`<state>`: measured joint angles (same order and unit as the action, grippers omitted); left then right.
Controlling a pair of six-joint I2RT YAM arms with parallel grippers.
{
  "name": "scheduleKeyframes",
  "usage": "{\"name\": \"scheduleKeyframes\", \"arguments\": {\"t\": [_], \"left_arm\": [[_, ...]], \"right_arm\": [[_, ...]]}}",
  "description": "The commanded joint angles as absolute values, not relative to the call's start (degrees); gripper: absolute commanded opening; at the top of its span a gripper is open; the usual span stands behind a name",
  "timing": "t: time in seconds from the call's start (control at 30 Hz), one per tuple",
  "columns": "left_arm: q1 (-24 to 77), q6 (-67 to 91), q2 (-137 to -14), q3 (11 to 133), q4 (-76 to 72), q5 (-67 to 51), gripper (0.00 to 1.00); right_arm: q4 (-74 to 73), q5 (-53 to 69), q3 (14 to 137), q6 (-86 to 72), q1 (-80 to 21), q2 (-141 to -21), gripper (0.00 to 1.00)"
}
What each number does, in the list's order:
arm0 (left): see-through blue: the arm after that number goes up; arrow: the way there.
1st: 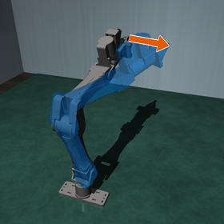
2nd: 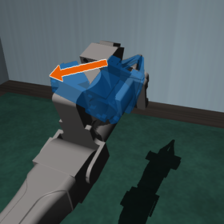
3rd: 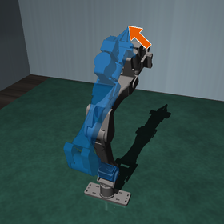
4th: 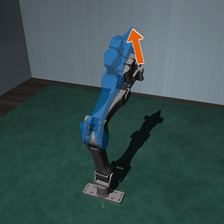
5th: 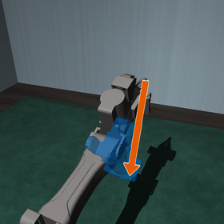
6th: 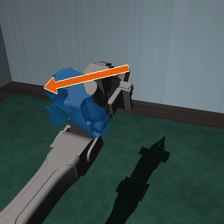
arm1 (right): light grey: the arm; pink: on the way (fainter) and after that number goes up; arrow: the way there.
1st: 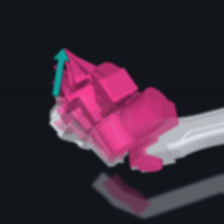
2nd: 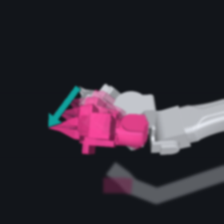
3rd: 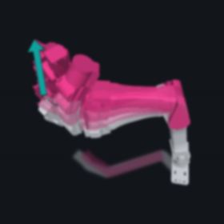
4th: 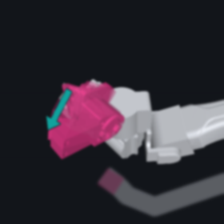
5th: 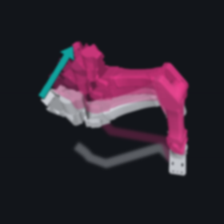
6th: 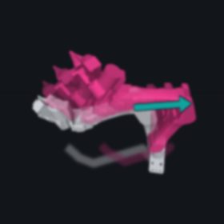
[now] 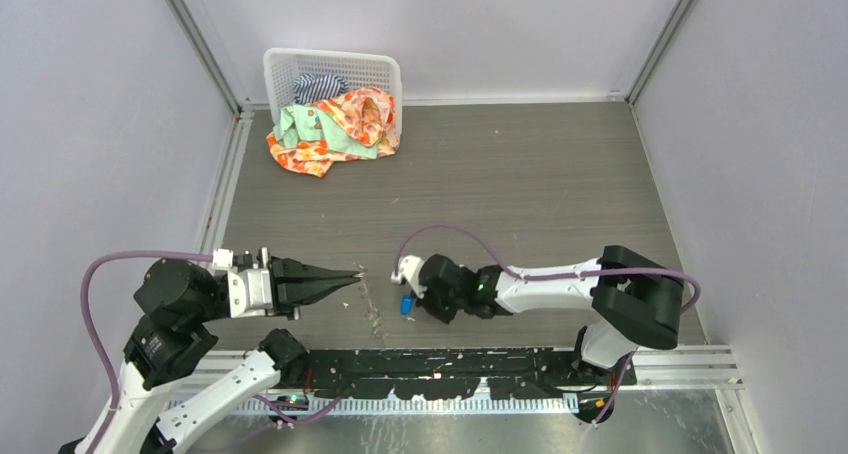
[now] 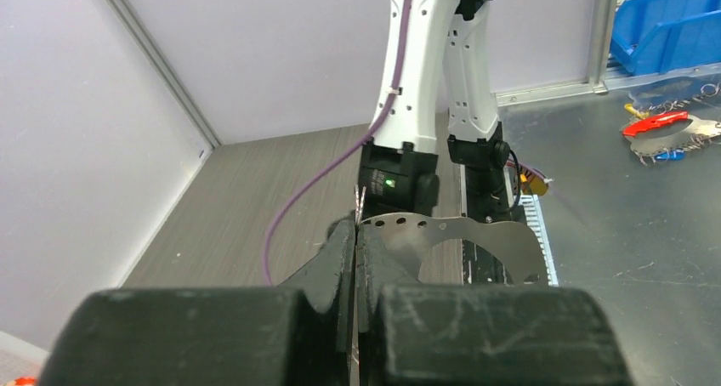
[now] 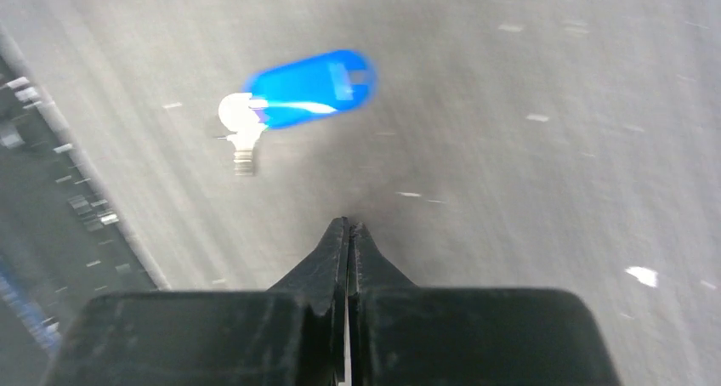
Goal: Put the keys on the keyring
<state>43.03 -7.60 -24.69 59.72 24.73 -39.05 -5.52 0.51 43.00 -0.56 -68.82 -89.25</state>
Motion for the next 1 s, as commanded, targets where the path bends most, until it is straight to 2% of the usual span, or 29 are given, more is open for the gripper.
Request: {"name": "scheduleKeyframes", "arguments": {"t": [0.0,0.2,0.33,0.4,0.67,0.77,0.97], "left_arm": [[43.07,-9.8,-25.72,62.68,23.92,-38.48,0.0],[43.07,-11.61,-26.18,62.93,25.43,-38.21,0.0],[43.07,-12.87,-26.02,62.43,26.09,-36.86,0.0],[43.07,-13.22,-25.93,62.9,27.59,-37.64,0.0],[43.07,-17.5,-26.49,65.66,37.66,-43.59,0.0],[43.07,-17.73,-26.02,65.48,37.5,-43.29,0.0],[43.07,-17.52,-25.49,65.45,37.33,-43.51,0.0]], "right_arm": [[-5.84,-2.74,43.2,-0.35,-60.75,-85.27,0.01],[-9.12,-6.04,45.76,0.64,-56.6,-80.89,0.02],[-3.27,-1.25,42.52,-6.9,-56.73,-76.83,0.35],[3.23,2.77,40.13,-13.59,-57.56,-76.83,0.41],[5.14,1.75,41.48,-26.3,-62.78,-81.66,0.44],[5.33,1.39,43.11,-31.55,-63.79,-84.99,0.55],[-4.37,-7.55,52.58,-35.5,-68.73,-93.75,0.61]]}}
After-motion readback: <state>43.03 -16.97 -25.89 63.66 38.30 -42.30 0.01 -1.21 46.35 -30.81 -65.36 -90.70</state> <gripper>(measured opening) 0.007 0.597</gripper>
